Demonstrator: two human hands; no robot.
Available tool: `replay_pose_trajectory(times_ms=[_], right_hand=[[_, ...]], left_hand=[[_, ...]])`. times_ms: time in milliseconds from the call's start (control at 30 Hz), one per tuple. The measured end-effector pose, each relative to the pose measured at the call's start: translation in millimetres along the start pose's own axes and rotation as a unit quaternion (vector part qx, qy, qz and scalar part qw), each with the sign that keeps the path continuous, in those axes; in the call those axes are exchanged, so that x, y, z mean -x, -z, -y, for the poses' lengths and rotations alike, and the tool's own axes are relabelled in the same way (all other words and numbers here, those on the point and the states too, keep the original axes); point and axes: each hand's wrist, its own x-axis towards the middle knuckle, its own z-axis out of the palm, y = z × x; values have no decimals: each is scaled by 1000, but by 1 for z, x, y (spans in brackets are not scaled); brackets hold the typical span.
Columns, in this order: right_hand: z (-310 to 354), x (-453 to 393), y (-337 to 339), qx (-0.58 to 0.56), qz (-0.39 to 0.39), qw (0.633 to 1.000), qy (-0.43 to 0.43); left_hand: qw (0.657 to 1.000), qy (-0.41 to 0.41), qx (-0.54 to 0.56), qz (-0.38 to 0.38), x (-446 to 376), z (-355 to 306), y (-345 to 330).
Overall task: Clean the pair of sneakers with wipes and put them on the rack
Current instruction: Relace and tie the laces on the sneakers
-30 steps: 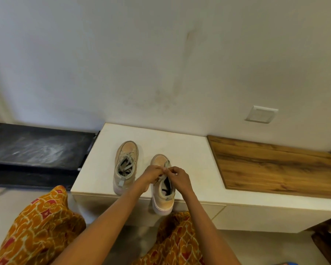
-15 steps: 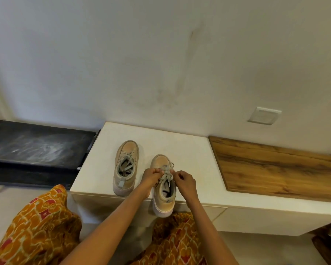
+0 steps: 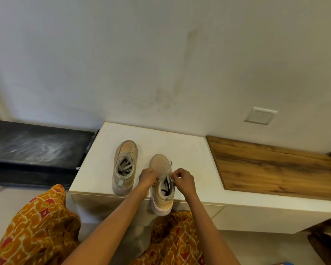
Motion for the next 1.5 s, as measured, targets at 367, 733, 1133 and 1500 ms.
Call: replay_pose_trajectory(times_ms=[367, 733, 1133, 1500], right_hand=[[-4, 12, -11, -52, 21, 989, -136], [23, -71, -6, -204, 40, 972, -108], [31, -71, -28, -72, -146, 982, 100], [83, 1, -103, 3, 141, 976, 167]], left_hand=[[999, 35, -14, 32, 17, -11, 8], [976, -1, 218, 19, -40, -37, -20], [979, -144, -144, -28, -66, -65, 12], [953, -92, -286, -43, -25, -21, 130]])
